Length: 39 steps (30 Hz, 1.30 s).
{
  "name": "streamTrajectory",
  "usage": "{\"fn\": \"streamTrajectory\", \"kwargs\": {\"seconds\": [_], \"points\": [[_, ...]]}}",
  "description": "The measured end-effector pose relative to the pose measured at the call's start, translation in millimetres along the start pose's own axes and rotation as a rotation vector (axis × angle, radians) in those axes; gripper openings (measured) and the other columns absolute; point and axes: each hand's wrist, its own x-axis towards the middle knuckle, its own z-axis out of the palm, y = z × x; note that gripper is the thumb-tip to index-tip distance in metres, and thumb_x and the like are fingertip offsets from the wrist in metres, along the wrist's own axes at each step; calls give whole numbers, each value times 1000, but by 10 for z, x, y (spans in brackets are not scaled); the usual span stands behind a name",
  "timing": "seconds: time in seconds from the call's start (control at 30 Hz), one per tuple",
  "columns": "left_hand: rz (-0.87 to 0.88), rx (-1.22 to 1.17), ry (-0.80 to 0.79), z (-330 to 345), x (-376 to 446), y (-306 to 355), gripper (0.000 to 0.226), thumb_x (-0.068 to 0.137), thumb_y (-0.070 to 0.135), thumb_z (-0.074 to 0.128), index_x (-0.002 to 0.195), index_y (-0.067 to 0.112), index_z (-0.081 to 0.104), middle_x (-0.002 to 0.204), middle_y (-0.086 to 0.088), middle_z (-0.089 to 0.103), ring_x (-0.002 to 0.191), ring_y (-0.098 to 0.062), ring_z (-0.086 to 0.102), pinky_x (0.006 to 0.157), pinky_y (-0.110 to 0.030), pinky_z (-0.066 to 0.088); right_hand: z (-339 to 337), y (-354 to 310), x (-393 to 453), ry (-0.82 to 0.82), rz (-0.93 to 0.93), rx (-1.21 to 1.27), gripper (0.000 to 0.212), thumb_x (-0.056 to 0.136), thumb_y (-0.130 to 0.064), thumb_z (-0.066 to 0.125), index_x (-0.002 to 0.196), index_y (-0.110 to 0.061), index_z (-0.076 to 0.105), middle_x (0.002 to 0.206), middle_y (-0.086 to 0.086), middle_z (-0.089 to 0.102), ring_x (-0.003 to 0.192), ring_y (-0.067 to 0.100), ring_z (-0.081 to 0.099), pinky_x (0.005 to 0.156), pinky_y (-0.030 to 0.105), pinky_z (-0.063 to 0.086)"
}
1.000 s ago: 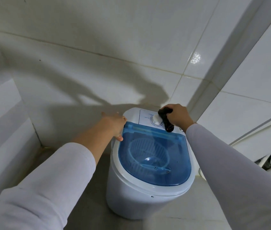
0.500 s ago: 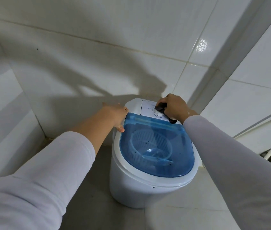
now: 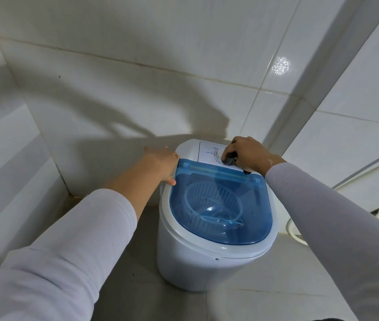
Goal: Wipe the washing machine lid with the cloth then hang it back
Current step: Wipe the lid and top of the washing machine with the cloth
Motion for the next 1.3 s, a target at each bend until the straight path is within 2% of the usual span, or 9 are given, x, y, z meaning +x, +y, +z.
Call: {"fn": "streamTrajectory", "kwargs": {"seconds": [0.13,0.33,0.5,0.6,0.77,0.9,1.03,1.2,1.3], "points": [[-28,-89,63,37,-150,24,77,85,41,64,148,15,28,153,-8,35,145,-27,24,113,-57,24,-151,9,-127,-13,38,14,39,84,1,49,106,-24,70,103,5,54,104,29,55,75,28,36],[-39,-202,85,146,-375,7,78,89,42,58,152,16,19,160,-4,20,150,-23,12,114,-57,24,-362,-278,-85,122,-70,75,48,82,4,48,122,-21,57,121,10,60,109,32,55,89,36,43],[55,-277,67,200,-590,12,92,82,46,66,153,15,16,161,-5,17,150,-25,11,117,-55,22,-271,-723,90,109,-201,105,43,78,5,51,109,-20,64,115,7,65,105,28,57,87,33,45],[78,-260,46,295,-667,23,99,77,49,69,152,16,15,161,-4,17,149,-24,14,116,-54,23,-94,-919,118,148,-245,120,45,73,7,53,104,-22,68,118,4,64,107,29,55,91,41,48],[50,-283,43,417,-701,-4,94,81,53,64,153,17,15,162,-3,16,150,-22,9,116,-56,21,245,-929,98,150,-141,125,45,79,3,55,109,-28,67,132,-1,52,120,28,48,98,40,46],[41,-254,2,385,-696,17,95,82,52,63,153,17,11,162,-3,12,151,-22,4,115,-62,17,216,-1005,60,54,-51,282,38,78,-27,49,111,-31,67,137,-3,49,128,23,42,106,44,39],[34,-228,-18,348,-716,39,94,84,52,61,153,18,8,162,0,11,151,-20,2,115,-62,15,279,-1089,42,40,8,270,43,87,-49,48,124,-30,60,141,1,44,130,29,40,109,43,35],[40,-214,-33,317,-763,44,93,86,50,58,154,16,3,163,2,7,151,-20,-1,116,-61,16,425,-1140,48,60,30,164,39,95,-35,45,132,-26,53,139,7,42,123,36,41,103,41,39],[58,-210,-42,290,-769,51,92,88,48,58,154,14,4,163,1,9,151,-21,-2,118,-54,18,453,-1166,74,71,31,93,39,95,-31,44,132,-23,52,137,10,43,118,36,44,101,39,39]]}}
